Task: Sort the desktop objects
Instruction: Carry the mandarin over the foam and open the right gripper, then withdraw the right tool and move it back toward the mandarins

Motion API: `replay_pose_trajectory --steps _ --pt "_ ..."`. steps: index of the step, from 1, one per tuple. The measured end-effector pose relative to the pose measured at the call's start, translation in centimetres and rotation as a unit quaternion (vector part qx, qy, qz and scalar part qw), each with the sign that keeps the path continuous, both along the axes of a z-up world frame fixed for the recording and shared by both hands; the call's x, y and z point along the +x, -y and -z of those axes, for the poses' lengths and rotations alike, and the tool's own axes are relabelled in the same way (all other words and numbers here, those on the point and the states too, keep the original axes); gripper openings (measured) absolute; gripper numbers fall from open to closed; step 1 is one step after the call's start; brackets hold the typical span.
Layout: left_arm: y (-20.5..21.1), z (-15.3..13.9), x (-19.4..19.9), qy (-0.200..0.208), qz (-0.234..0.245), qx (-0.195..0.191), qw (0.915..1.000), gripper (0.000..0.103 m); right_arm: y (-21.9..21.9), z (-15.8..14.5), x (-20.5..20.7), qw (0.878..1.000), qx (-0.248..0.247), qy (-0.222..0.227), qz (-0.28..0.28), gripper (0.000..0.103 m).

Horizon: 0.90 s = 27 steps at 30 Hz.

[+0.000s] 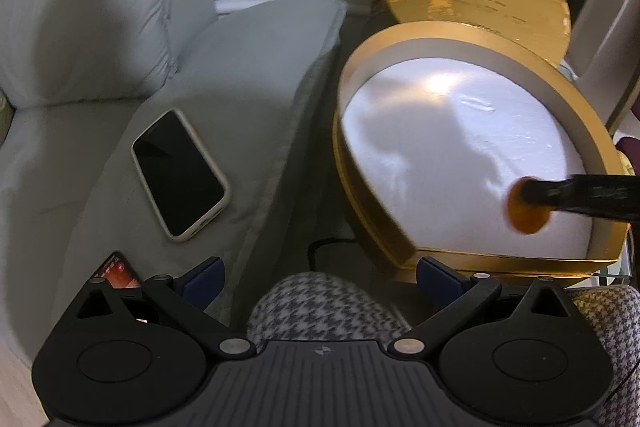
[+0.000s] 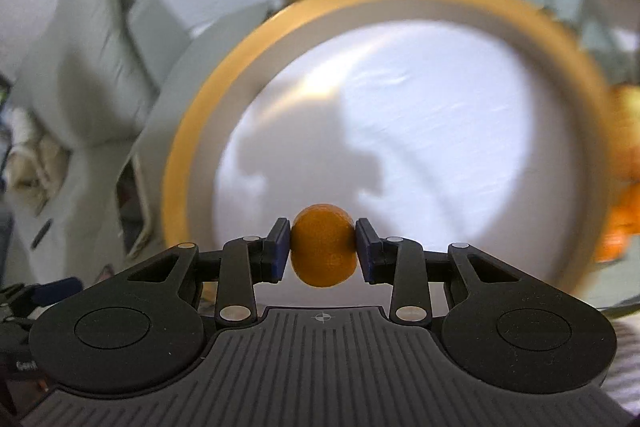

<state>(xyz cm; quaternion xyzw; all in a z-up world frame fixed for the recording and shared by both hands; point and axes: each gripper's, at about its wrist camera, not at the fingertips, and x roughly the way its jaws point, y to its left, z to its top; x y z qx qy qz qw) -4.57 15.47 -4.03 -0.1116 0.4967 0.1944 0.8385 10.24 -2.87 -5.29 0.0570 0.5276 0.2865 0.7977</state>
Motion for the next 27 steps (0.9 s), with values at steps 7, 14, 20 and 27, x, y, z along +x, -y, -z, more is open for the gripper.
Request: replay_pose_trajectory --steps 7,14,20,27 --pt "-0.8 0.1 -0.1 -0.001 -0.005 -0.012 0.9999 0.102 -2.7 3.1 0.4 0.999 -0.003 -0.043 -0.013 0.038" --pt "-0.1 0.1 -0.1 -0.002 0.005 -0.010 0.9999 0.102 -2.6 2.0 -0.5 0.999 -0.037 -0.006 -0.021 0.055" --pt "1.5 -0.7 -0.6 0.001 0.021 0.005 0.9998 0.102 -0.9 1.4 -1.4 0.999 -0.034 -0.003 -0.012 0.054" --pt "4.0 -2.2 -1.4 0.014 0.054 0.032 0.9979 0.102 2.6 -1.6 -3.8 1.000 -0.021 0.015 0.011 0.057"
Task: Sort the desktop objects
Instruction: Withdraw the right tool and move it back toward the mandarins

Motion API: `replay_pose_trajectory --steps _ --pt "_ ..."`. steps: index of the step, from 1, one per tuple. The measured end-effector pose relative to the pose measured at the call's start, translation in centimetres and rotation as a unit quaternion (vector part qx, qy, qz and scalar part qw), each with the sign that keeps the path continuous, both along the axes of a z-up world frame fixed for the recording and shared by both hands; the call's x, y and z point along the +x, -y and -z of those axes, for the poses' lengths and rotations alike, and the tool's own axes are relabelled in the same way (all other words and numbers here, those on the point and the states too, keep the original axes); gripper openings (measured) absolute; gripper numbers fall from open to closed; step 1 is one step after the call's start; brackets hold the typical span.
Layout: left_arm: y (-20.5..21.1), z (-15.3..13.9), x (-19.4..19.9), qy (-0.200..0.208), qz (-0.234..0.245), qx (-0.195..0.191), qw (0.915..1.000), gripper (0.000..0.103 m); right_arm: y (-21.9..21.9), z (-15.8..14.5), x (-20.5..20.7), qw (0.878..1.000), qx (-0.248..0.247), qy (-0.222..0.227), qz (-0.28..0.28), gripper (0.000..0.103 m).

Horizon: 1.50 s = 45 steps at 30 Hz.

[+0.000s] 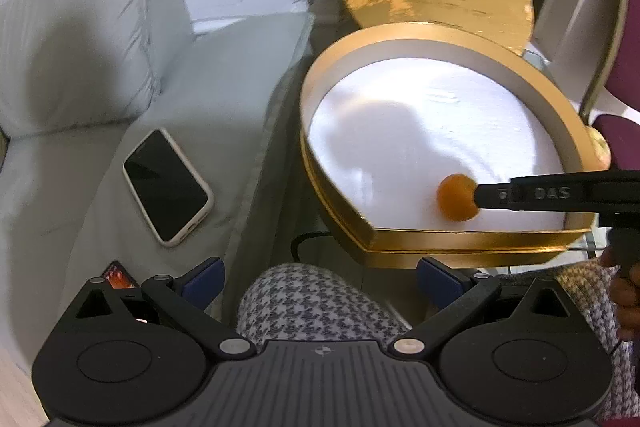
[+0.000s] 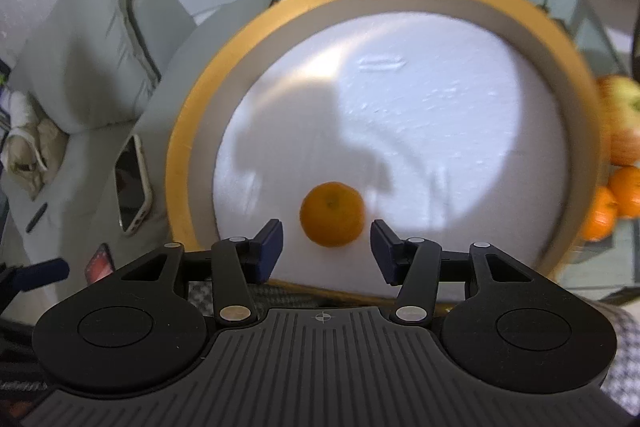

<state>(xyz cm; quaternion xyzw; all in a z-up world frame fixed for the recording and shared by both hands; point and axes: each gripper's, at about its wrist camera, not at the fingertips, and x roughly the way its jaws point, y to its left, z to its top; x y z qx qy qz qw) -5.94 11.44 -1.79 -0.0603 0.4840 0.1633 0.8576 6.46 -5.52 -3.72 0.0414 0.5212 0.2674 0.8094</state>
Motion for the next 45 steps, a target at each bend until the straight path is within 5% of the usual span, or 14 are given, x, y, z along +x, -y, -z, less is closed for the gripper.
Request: replay_pose_trajectory --steps 7,11,17,25,31,45 --pt "3.2 -1.3 -0.2 0.004 0.043 0.024 0.9988 0.102 6.6 -3.9 -4.0 0.997 0.029 0.041 0.050 0.059" --pt "5.2 -2.3 0.2 0.006 0.071 0.040 0.9967 0.102 10.1 -5.1 -6.1 0.992 0.059 0.052 0.099 0.085" --pt "8.6 -3.3 1.1 0.000 0.107 0.056 0.9927 0.102 13.5 -5.7 -7.8 0.984 0.091 0.061 0.141 0.087" --pt "11.0 -3.3 1.1 -0.007 0.136 0.077 0.9877 0.102 14.6 -6.7 -9.7 0.965 -0.011 0.168 0.200 0.096" --pt "11.9 -2.7 1.3 -0.018 0.144 0.084 0.9858 0.102 16.0 -4.5 -8.1 0.970 0.037 0.083 0.227 0.095" --pt "12.2 -0.2 3.2 -0.065 0.158 0.078 0.9822 0.102 16.2 -0.5 -6.7 0.976 0.012 0.016 0.216 0.073"
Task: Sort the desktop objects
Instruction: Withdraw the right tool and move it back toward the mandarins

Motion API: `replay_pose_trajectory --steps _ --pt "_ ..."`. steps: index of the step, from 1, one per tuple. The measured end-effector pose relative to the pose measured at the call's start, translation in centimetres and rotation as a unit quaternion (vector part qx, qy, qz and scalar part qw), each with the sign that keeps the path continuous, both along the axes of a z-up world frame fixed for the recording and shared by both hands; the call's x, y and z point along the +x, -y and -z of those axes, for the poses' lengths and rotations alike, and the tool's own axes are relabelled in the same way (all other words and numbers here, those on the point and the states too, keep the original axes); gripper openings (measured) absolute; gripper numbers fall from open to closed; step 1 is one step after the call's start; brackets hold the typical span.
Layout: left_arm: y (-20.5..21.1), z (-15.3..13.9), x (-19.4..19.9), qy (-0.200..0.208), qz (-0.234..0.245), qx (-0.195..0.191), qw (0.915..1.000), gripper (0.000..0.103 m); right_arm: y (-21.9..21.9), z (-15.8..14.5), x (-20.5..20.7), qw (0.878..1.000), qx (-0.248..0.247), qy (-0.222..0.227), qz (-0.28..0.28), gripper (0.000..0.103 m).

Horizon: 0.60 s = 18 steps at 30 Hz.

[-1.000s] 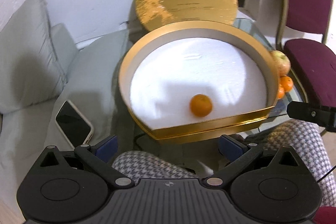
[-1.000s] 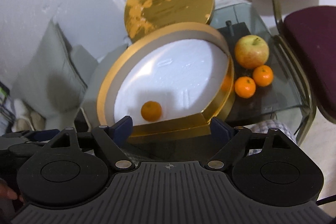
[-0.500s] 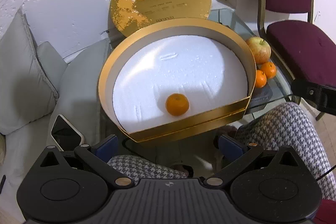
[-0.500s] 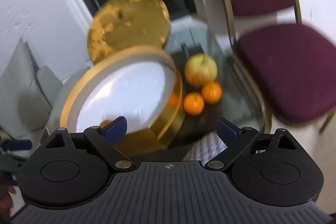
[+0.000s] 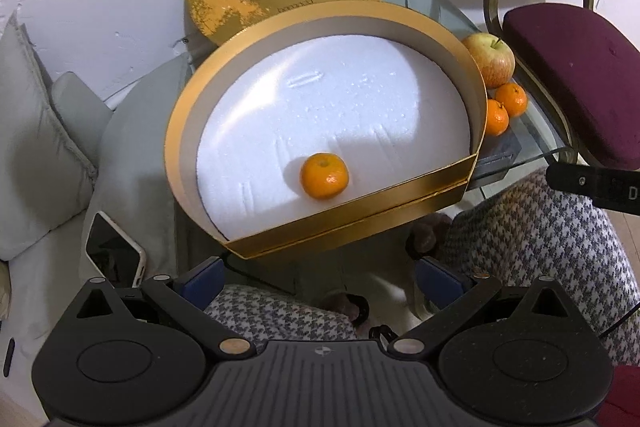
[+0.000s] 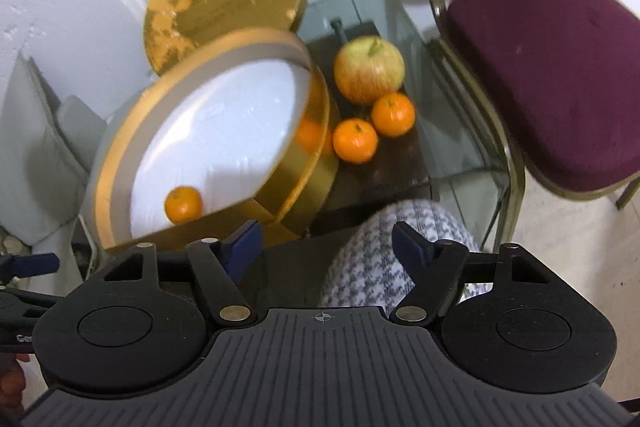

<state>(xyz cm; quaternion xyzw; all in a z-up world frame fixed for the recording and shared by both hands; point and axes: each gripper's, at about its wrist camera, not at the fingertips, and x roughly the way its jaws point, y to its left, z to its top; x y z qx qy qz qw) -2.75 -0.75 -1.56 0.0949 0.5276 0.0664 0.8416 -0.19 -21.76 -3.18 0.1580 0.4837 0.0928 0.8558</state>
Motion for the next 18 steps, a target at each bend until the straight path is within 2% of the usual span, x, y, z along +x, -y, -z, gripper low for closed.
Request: replay_pose_trajectory --steps 3,9,18 --pt "-0.2 0.4 0.8 -0.006 -0.003 -0.002 1.0000 0.102 0.3 1.2 1.2 1.000 0.015 -0.022 0.005 0.060" --pt "-1.4 0.9 2.7 -0.005 -0.020 -0.015 0.9997 0.102 0.7 2.6 4.5 0.998 0.033 -0.037 0.041 0.060" --pt "-3.1 1.3 5.4 0.001 -0.044 -0.030 0.9986 0.102 1.7 5.3 10.1 0.988 0.068 -0.069 0.118 0.061"
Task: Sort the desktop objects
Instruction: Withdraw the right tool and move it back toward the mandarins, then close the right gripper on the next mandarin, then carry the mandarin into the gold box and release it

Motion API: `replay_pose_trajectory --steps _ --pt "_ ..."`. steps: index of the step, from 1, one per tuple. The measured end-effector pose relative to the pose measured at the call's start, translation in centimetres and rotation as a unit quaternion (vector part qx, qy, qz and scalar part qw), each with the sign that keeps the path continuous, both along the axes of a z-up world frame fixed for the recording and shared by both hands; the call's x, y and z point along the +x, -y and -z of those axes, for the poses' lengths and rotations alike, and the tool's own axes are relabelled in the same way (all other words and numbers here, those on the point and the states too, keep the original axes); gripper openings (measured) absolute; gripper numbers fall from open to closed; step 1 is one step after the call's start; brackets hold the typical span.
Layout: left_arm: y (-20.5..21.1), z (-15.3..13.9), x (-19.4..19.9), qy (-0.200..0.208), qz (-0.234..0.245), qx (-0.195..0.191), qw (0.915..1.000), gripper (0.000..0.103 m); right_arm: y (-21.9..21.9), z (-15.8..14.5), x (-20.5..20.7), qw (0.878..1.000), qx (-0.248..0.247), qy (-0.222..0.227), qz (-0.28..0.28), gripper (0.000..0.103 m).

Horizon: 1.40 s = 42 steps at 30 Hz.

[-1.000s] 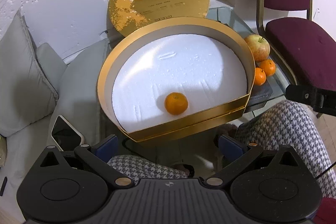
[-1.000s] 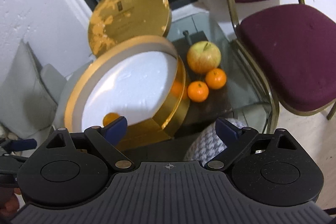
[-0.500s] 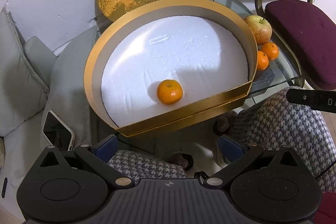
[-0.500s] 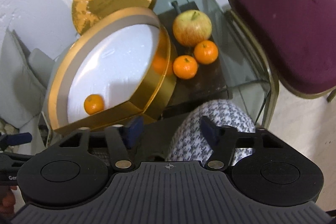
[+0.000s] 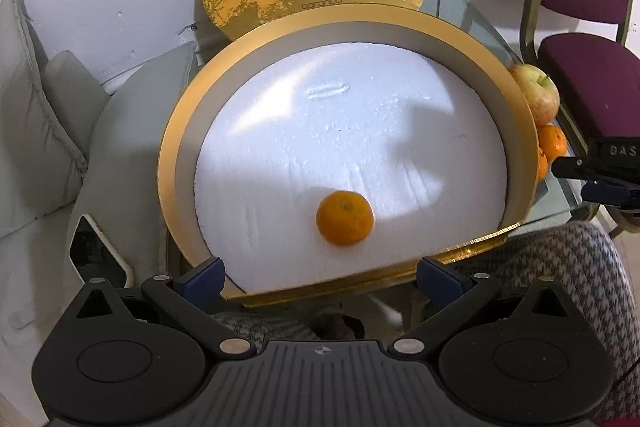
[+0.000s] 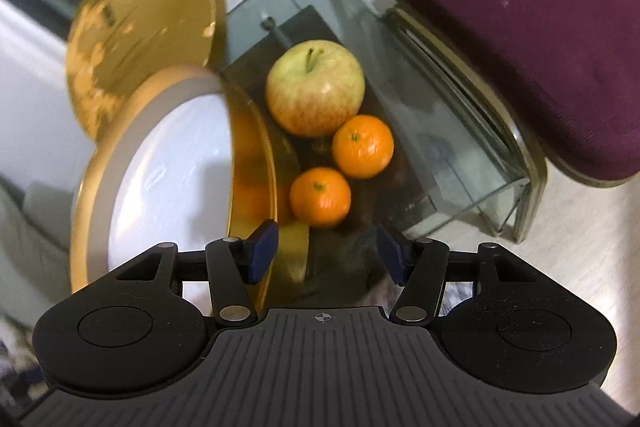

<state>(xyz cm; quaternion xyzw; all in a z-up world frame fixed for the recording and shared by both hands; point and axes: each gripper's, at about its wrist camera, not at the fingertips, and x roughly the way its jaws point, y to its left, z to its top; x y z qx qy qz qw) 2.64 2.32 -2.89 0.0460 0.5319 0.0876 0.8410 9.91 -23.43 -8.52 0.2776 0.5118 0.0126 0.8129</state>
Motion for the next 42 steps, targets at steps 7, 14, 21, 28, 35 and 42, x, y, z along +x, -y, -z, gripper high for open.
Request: replay_pose_trajectory --steps 7,14,21,28,35,42 --pt "-1.0 1.0 0.6 -0.012 -0.010 -0.012 0.9998 0.102 0.6 2.5 1.9 0.996 0.062 -0.028 0.063 0.060" --pt "-1.6 1.5 0.8 -0.020 -0.016 -0.020 0.9995 0.102 0.3 4.0 3.2 0.992 0.078 -0.043 0.091 0.058" --pt "-2.1 1.6 0.6 -0.022 -0.023 -0.023 0.9992 0.102 -0.3 4.5 3.8 0.991 0.074 -0.049 0.097 0.045" --pt "-2.5 0.9 -0.8 -0.014 -0.029 -0.022 0.9992 0.102 0.3 3.5 2.1 0.991 0.081 -0.056 0.096 0.044" --pt "-3.3 0.3 -3.1 0.000 -0.038 -0.037 0.9986 0.102 0.6 -0.2 -1.4 0.996 0.043 -0.030 0.071 0.044" --pt "-5.9 -1.6 -4.3 0.048 -0.075 -0.047 0.9949 0.102 -3.5 -6.8 -1.5 0.998 0.004 0.062 -0.017 0.044"
